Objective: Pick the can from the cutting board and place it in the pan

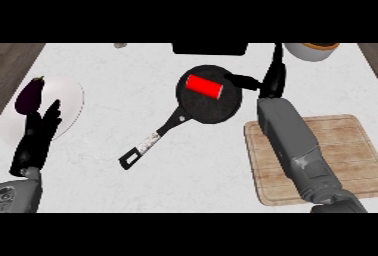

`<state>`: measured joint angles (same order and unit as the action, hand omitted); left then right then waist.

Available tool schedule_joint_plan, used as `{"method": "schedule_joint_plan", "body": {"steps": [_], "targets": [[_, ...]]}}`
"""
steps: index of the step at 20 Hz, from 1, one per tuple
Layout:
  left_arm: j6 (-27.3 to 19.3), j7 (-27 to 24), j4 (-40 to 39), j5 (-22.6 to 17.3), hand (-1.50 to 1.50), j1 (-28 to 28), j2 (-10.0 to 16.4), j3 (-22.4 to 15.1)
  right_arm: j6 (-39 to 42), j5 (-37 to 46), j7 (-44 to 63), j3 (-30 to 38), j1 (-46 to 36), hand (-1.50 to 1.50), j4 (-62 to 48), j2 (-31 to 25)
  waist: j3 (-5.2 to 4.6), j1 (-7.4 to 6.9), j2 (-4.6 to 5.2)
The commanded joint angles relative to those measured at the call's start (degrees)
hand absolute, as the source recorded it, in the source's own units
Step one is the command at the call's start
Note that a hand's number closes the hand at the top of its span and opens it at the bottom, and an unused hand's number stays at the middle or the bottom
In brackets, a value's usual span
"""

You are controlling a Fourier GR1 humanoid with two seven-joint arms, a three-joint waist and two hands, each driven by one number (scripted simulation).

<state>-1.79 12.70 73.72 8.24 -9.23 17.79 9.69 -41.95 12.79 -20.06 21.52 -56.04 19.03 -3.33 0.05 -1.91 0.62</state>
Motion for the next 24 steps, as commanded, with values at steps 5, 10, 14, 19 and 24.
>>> {"method": "schedule_joint_plan", "body": {"steps": [5, 10, 14, 19, 24], "targets": [[1.4, 2.7, 1.4, -1.7, 0.00, 1.9, 2.4, 3.2, 10.0, -2.3, 3.9, -3.0, 11.4, -1.50, 14.8, -4.7, -0.09, 3.15, -1.26], [-0.1, 4.7, 4.2, -0.6, 0.00, 2.8, 1.0, 2.1, 18.9, -4.1, 4.6, -5.0, 24.8, -1.50, 27.8, -8.1, -0.11, 4.30, -1.70], [0.7, 4.6, 5.3, -1.0, 0.00, 3.6, 1.2, 2.3, 26.2, -6.4, 10.1, -5.7, 34.2, -1.50, 39.1, -12.7, -0.11, 3.65, -1.37], [-0.5, 1.9, 5.7, -0.5, 0.00, 4.9, -0.2, 2.5, 34.1, -10.4, 14.6, -3.8, 44.4, -1.50, 53.8, -19.7, -0.10, 3.01, -1.05], [-0.8, 3.9, 3.0, 1.5, 0.00, 0.6, -1.0, 1.0, 35.8, -12.9, 17.5, -1.9, 52.6, -1.50, 65.1, -19.2, -0.07, 2.49, -0.73]]}}
